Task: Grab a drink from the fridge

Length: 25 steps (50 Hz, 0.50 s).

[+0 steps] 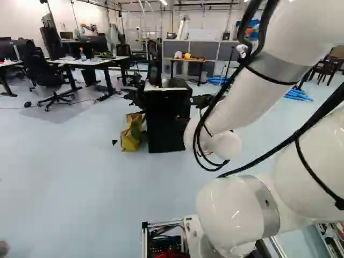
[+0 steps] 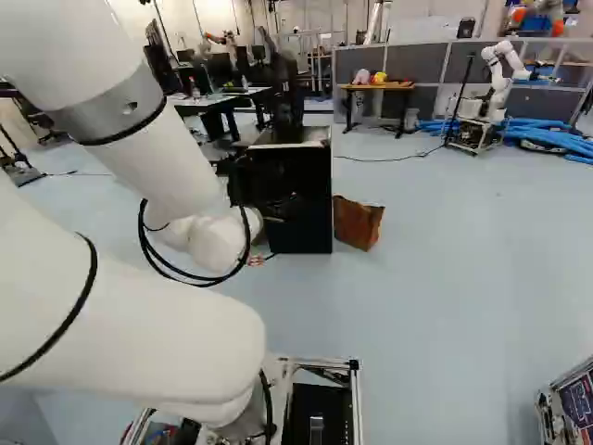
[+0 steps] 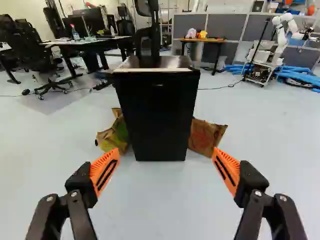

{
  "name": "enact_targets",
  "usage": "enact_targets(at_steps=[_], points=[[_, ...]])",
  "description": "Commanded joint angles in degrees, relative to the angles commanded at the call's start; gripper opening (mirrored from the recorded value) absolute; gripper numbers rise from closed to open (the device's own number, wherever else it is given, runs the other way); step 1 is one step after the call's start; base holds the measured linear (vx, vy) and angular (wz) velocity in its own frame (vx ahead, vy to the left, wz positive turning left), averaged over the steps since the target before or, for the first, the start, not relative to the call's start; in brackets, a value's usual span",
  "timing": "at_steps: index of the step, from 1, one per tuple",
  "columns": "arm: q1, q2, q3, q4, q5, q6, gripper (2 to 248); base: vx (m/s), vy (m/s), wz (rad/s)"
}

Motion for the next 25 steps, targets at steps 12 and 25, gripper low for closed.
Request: enact_targets(at_steps=[12, 25], points=[[0.0, 0.0, 0.0, 0.0, 0.0, 0.0, 247, 0.0, 0.0, 0.0], [0.0, 0.0, 0.0, 0.0, 0.0, 0.0, 247, 0.0, 0.0, 0.0]])
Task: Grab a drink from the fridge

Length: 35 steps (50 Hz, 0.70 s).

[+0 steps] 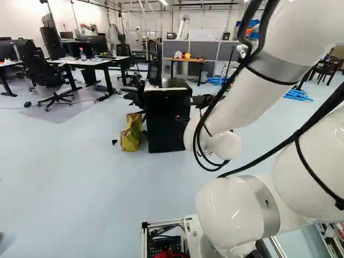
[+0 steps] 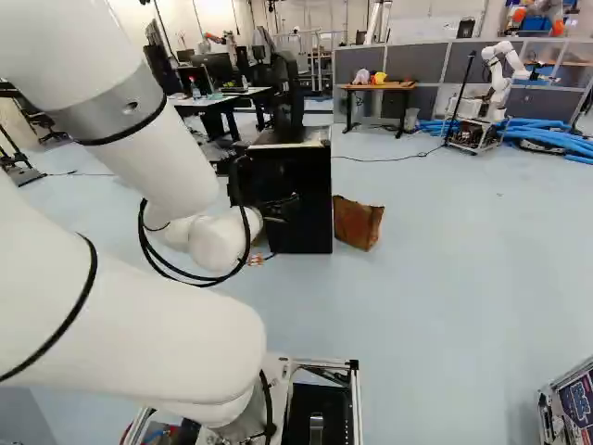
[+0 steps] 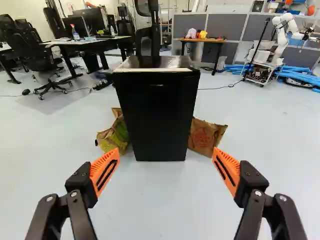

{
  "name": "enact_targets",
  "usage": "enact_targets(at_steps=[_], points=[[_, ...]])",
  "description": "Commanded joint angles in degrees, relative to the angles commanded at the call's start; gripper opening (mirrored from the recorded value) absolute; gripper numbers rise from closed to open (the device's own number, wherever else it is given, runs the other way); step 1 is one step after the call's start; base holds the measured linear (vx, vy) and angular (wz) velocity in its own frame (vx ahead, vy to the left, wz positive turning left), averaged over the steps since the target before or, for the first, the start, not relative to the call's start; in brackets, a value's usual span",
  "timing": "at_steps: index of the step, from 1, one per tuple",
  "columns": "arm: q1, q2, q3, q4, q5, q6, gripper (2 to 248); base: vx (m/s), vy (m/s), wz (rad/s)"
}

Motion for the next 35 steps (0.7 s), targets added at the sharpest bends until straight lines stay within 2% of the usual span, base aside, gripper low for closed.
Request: enact_targets(at_steps=[10, 18, 35], points=[[0.0, 0.0, 0.0, 0.0, 0.0, 0.0, 247, 0.0, 0.0, 0.003], [0.0, 0.0, 0.0, 0.0, 0.0, 0.0, 247, 0.041, 0.082, 0.115], [0.0, 0.0, 0.0, 0.0, 0.0, 0.0, 247, 0.027, -0.007, -0.01]])
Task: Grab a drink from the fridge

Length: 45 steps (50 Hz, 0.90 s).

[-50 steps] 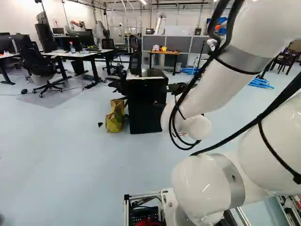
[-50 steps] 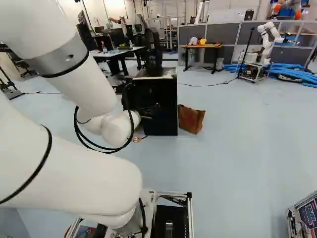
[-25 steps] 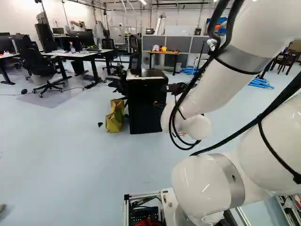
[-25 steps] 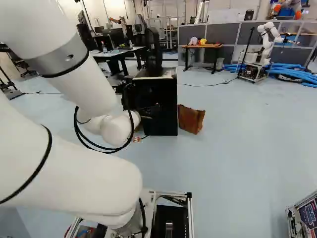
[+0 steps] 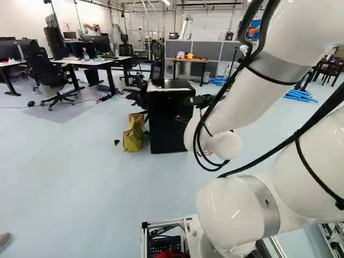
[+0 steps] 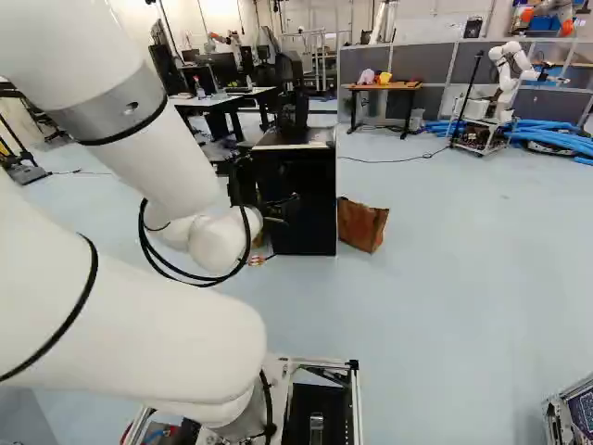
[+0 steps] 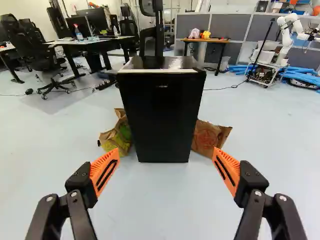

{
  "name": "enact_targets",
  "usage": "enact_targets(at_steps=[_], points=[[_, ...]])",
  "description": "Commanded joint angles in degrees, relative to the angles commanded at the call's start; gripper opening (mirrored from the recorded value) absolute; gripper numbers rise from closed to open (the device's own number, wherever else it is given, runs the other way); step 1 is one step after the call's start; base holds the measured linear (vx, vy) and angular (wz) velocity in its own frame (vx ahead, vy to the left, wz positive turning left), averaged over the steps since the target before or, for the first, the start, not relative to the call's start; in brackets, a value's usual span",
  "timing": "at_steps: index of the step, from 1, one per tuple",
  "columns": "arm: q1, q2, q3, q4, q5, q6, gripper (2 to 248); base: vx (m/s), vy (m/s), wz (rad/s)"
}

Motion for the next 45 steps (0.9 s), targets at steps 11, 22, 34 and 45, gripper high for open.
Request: enact_targets(at_steps=[11, 22, 34, 45], points=[[0.0, 0.0, 0.0, 0.0, 0.0, 0.0, 247, 0.001, 0.004, 0.003], [0.0, 0.0, 0.0, 0.0, 0.0, 0.0, 247, 0.0, 0.0, 0.0], [0.0, 0.0, 0.0, 0.0, 0.0, 0.0, 247, 0.0, 0.0, 0.0], [0.0, 0.0, 0.0, 0.0, 0.0, 0.0, 247, 0.014, 0.004, -0.025]])
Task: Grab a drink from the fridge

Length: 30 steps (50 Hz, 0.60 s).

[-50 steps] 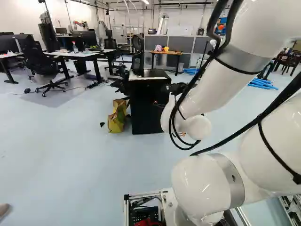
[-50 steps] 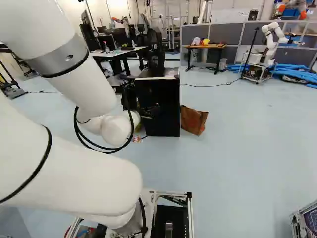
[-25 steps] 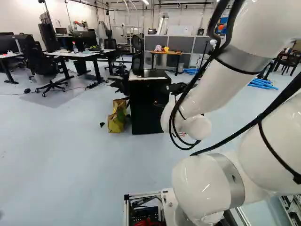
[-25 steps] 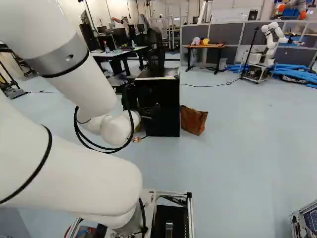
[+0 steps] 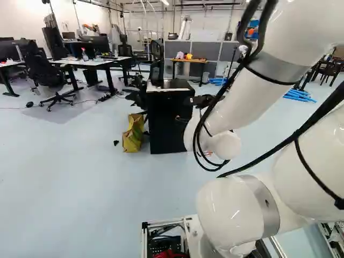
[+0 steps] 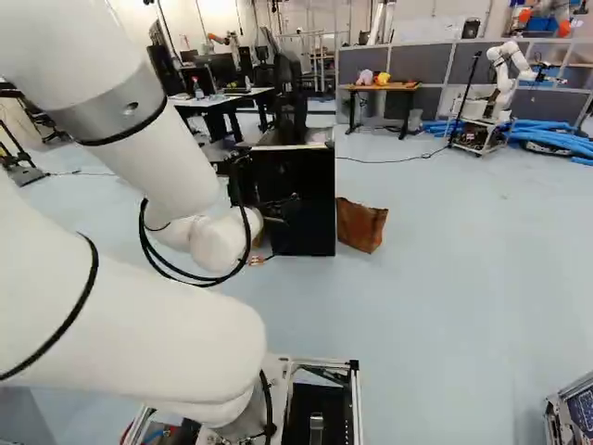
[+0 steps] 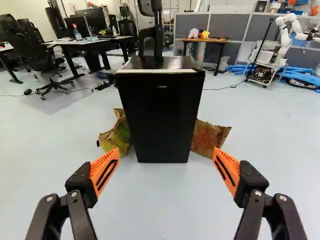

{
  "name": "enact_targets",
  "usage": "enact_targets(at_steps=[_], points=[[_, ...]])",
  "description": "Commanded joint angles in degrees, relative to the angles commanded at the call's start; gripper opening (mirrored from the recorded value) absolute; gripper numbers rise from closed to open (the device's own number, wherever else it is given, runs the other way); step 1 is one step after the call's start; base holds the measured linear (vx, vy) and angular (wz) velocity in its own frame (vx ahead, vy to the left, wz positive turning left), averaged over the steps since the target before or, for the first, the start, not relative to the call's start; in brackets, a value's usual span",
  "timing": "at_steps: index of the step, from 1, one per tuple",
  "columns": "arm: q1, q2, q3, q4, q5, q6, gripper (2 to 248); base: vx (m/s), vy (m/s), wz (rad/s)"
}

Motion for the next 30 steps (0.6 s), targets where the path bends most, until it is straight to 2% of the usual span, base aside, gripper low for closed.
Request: enact_targets(at_steps=[30], points=[[0.0, 0.0, 0.0, 0.0, 0.0, 0.0, 247, 0.03, 0.021, -0.015]])
